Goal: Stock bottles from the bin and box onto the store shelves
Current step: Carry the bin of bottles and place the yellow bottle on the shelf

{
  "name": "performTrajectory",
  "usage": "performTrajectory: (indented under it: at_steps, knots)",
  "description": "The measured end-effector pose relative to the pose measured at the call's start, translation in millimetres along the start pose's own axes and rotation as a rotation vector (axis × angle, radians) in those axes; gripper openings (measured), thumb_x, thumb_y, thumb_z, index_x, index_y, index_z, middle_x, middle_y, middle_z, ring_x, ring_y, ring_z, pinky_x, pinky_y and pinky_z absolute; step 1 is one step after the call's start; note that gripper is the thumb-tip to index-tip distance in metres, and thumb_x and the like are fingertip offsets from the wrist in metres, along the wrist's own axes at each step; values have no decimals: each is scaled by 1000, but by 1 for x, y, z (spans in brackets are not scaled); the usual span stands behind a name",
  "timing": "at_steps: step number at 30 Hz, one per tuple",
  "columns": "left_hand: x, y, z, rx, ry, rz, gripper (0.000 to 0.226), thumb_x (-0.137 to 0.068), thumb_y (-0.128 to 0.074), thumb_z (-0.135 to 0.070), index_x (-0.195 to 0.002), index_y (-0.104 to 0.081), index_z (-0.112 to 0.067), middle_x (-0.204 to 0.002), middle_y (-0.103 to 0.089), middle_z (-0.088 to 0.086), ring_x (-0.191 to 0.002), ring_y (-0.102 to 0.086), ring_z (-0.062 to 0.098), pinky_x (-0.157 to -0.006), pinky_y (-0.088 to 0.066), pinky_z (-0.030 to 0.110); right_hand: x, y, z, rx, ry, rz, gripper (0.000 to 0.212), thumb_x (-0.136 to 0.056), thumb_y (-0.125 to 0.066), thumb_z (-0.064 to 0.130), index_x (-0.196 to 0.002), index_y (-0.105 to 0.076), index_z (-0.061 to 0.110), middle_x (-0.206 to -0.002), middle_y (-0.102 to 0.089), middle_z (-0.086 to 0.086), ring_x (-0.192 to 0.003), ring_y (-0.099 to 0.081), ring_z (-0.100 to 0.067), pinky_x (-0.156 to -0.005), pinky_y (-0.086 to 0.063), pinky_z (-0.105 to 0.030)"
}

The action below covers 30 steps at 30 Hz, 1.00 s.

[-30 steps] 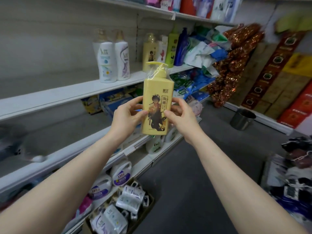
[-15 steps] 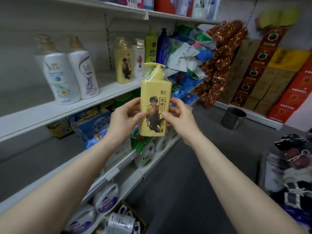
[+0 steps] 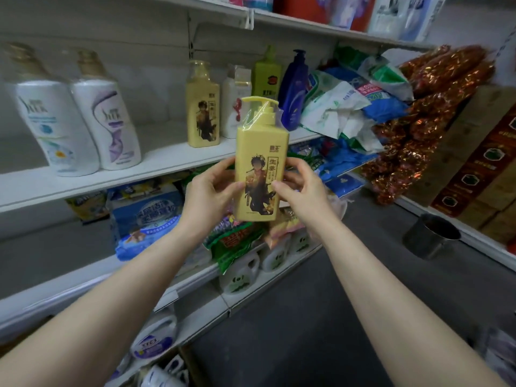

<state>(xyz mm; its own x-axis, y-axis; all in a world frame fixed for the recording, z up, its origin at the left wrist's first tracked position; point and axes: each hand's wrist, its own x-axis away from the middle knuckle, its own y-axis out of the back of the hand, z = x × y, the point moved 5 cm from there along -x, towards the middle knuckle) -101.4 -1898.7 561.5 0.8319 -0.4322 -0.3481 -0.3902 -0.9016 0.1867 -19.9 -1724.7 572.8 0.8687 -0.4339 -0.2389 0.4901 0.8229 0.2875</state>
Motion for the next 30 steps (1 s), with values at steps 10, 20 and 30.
performTrajectory:
  at_steps: [10,20,30]
  knots:
    - [-59,21,20,-38,-13,-114,52,-89,-67,-6,-133,-56,-32,-106,-71,-12,-94,-68,-4,-78,-57,19,-77,-30,-10,-43,59,47,41,-91,-66,6,-124,-53,27,-117,-69,4,-111,-64,-8,-99,-53,-43]
    - [-109,53,31,-191,-60,-227,53,-88,-71,-17,-137,-55,-29,-114,-69,-11,-95,-66,-5,-86,-53,20,-141,-64,-3,-112,129,133,43,-92,-65,7,-116,-52,40,-113,-71,6,-108,-66,-10,-92,-55,-36]
    - [-151,40,47,-287,-45,-381,55,-87,-72,-21,-139,-54,-26,-110,-69,-14,-96,-64,-8,-80,-47,5,-218,-67,-24,-115,193,266,48,-90,-68,15,-131,-51,33,-119,-70,5,-113,-63,-9,-100,-52,-46]
